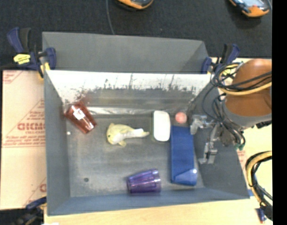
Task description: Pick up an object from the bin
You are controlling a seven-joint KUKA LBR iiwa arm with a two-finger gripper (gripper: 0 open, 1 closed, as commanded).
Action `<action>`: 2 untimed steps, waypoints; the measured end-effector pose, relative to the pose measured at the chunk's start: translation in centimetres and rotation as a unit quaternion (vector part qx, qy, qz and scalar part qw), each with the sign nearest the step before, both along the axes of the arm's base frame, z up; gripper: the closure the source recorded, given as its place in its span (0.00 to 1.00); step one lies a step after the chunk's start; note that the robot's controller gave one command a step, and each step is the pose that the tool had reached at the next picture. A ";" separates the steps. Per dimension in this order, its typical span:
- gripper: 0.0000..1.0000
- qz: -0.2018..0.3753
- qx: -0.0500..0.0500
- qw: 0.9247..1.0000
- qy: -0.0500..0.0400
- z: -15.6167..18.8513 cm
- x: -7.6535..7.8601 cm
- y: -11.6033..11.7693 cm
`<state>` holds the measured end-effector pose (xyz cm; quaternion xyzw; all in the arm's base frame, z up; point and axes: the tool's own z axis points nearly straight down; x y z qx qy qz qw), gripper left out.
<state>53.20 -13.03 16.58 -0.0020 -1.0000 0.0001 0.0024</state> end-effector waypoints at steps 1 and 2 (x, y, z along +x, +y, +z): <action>0.00 0.002 -0.001 1.000 -0.004 0.4 0.2 0.0; 0.00 0.039 -0.001 0.999 -0.004 -1.4 0.0 4.3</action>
Offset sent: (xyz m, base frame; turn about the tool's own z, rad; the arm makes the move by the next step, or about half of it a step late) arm -0.0023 0.0860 -0.0316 -0.1481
